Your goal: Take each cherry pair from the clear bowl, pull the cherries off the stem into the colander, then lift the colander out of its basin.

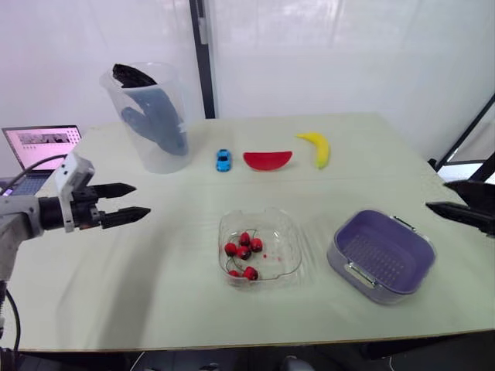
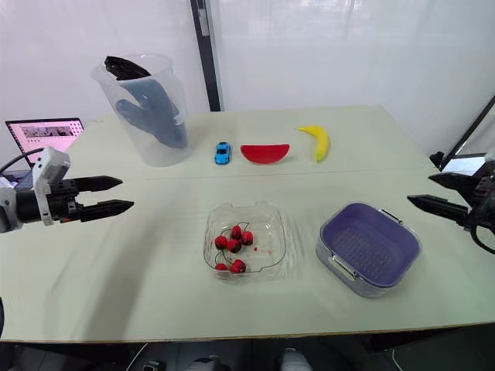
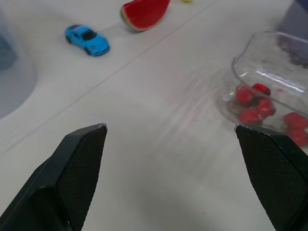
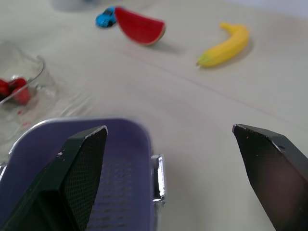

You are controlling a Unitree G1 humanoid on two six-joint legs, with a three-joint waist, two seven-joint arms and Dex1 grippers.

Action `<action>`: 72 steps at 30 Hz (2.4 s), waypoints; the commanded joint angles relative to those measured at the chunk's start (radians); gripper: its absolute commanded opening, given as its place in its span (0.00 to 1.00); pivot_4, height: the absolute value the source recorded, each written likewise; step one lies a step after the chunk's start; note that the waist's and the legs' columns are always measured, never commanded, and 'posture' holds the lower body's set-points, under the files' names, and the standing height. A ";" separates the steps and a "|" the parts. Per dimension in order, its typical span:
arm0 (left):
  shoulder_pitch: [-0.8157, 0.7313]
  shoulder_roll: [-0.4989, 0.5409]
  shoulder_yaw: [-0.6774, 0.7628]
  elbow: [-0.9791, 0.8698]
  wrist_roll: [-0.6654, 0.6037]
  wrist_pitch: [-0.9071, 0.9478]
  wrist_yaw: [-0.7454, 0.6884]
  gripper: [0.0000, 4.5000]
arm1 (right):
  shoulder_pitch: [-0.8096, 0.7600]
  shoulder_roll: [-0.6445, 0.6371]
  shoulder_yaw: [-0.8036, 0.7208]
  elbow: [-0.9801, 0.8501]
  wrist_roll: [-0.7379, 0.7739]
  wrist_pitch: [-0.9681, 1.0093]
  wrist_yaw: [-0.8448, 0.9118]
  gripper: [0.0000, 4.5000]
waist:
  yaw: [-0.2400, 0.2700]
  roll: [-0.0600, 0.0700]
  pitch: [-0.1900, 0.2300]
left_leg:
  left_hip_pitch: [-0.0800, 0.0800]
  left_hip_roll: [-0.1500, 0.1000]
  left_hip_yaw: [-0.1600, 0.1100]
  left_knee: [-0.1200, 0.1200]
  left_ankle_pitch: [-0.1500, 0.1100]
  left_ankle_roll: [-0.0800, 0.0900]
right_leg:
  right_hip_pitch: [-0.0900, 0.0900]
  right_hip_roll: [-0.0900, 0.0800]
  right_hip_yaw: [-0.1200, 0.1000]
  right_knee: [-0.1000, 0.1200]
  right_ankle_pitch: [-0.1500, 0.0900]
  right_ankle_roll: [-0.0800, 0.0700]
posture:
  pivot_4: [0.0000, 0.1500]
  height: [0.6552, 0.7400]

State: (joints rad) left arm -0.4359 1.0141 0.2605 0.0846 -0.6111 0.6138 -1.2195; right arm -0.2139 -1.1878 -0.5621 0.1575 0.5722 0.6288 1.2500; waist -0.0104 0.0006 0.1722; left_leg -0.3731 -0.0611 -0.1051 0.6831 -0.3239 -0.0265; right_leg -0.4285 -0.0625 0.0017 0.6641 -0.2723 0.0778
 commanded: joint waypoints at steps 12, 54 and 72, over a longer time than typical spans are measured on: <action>0.037 -0.008 0.008 -0.338 -0.212 0.119 -0.086 1.00 | -0.320 -0.013 0.312 -0.673 0.287 0.533 -0.301 0.99 | -0.007 0.001 0.001 | 0.000 0.000 0.000 0.000 0.000 0.000 | 0.000 0.000 0.001 0.000 0.000 0.000 | 1.00 1.00; 0.237 -0.069 0.081 -0.487 -0.238 0.065 0.118 1.00 | -0.899 0.670 1.354 -0.196 -0.295 0.581 -0.427 0.70 | -0.009 -0.002 0.001 | -0.015 0.000 -0.002 0.001 0.006 -0.010 | -0.016 0.001 -0.001 0.002 0.001 -0.002 | 1.00 1.00; 0.107 -0.121 0.080 -0.428 -0.345 0.157 0.169 1.00 | -0.890 0.468 1.231 -0.524 -0.313 0.454 -0.301 0.43 | -0.005 -0.002 0.001 | -0.015 0.000 -0.002 0.001 0.006 -0.010 | -0.016 0.001 -0.002 0.001 0.001 -0.002 | 1.00 1.00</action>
State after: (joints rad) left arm -0.3027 0.8967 0.3203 -0.3447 -0.9214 0.7615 -1.0645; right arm -1.1006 -0.7033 0.7008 -0.3144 0.2761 1.1245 0.9346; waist -0.0150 -0.0016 0.1731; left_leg -0.3884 -0.0613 -0.1075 0.6841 -0.3181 -0.0366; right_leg -0.4443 -0.0618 -0.0004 0.6653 -0.2709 0.0758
